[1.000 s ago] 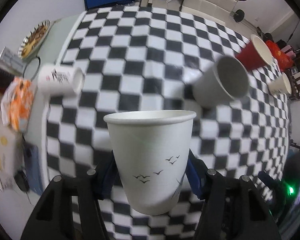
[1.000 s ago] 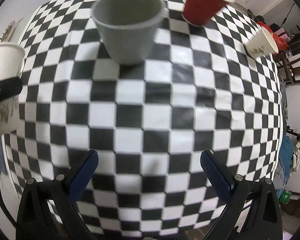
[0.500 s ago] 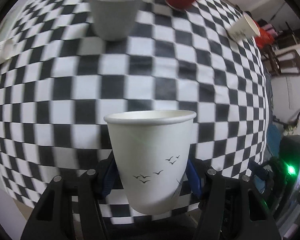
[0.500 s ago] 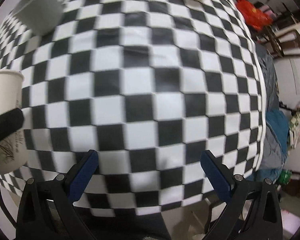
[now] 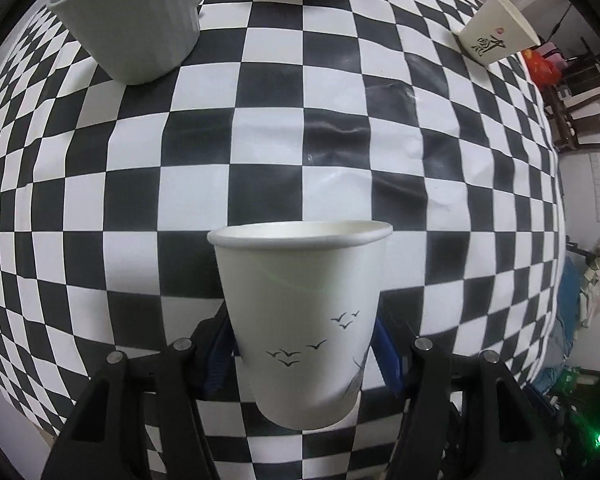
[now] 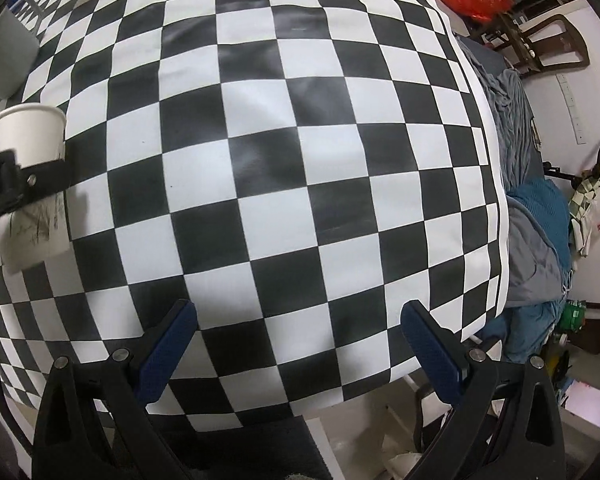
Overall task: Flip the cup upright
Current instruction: 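Lift the cup with the left gripper and carry it toward the right tool, then grasp the cup with the right gripper while the left gripper releases it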
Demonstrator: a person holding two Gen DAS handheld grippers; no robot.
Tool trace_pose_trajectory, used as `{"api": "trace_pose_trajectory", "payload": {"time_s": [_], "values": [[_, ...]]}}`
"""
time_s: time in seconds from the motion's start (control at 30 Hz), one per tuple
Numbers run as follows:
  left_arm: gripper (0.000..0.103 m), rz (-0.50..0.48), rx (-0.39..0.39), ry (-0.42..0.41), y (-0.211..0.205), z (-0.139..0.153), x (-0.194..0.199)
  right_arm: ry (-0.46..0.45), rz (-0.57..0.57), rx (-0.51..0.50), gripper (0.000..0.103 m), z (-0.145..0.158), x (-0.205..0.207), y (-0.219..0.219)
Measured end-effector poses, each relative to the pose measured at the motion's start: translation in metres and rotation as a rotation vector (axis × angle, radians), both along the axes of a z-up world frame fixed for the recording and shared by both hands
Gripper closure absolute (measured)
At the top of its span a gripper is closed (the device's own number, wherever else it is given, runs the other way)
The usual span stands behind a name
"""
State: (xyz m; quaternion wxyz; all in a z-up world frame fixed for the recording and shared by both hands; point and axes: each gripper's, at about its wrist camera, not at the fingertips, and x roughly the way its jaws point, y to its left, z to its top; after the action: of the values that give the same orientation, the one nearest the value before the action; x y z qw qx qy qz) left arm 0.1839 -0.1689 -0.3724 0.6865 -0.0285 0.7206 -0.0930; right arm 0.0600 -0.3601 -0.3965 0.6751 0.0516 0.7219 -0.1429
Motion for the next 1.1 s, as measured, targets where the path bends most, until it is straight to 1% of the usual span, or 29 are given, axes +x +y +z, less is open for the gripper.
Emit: {"api": "trace_pose_trajectory", "payload": {"time_s": [0.1,0.2,0.27,0.33,0.37,0.4,0.67,0.8,0.9,0.93,1.0,1.07,1.1], "values": [[0.042,-0.005,0.023,0.002,-0.002,-0.006,-0.001,-0.003,0.006,0.001,0.0,-0.002,0.001,-0.003],[0.042,-0.012,0.045,-0.013,-0.005,-0.007,-0.003,-0.009,0.011,0.001,0.0,0.002,0.002,0.006],[0.041,-0.024,0.074,-0.021,-0.009,-0.007,-0.004,-0.012,0.014,-0.001,0.0,0.003,0.002,0.008],[0.032,-0.027,0.088,-0.019,-0.013,-0.009,-0.006,-0.015,0.013,0.0,0.0,0.002,0.002,0.007],[0.023,-0.025,0.085,-0.018,-0.014,-0.01,-0.006,-0.017,0.011,0.002,0.0,0.002,0.002,0.007],[0.021,-0.022,0.084,-0.02,-0.014,-0.009,-0.007,-0.019,0.006,0.01,0.0,0.002,0.002,0.006],[0.018,0.02,0.068,-0.057,-0.006,0.007,-0.011,-0.032,-0.011,0.034,0.0,0.005,0.0,0.0],[0.017,0.052,0.038,-0.075,0.007,0.03,-0.015,-0.048,-0.023,0.06,0.0,0.009,-0.003,-0.005],[0.017,0.086,0.012,-0.121,0.024,0.061,-0.021,-0.073,-0.03,0.091,0.0,0.019,-0.004,-0.008],[0.017,0.099,0.008,-0.142,0.032,0.074,-0.025,-0.09,-0.033,0.119,0.0,0.026,-0.003,-0.01],[0.017,0.122,0.017,-0.18,0.053,0.093,-0.028,-0.112,-0.033,0.154,0.0,0.036,-0.002,-0.01],[0.015,0.147,0.068,-0.224,0.074,0.109,-0.038,-0.134,-0.022,0.202,0.0,0.047,0.003,-0.007],[0.012,0.155,0.097,-0.242,0.083,0.113,-0.04,-0.142,-0.015,0.231,0.0,0.051,0.007,-0.004]]}}
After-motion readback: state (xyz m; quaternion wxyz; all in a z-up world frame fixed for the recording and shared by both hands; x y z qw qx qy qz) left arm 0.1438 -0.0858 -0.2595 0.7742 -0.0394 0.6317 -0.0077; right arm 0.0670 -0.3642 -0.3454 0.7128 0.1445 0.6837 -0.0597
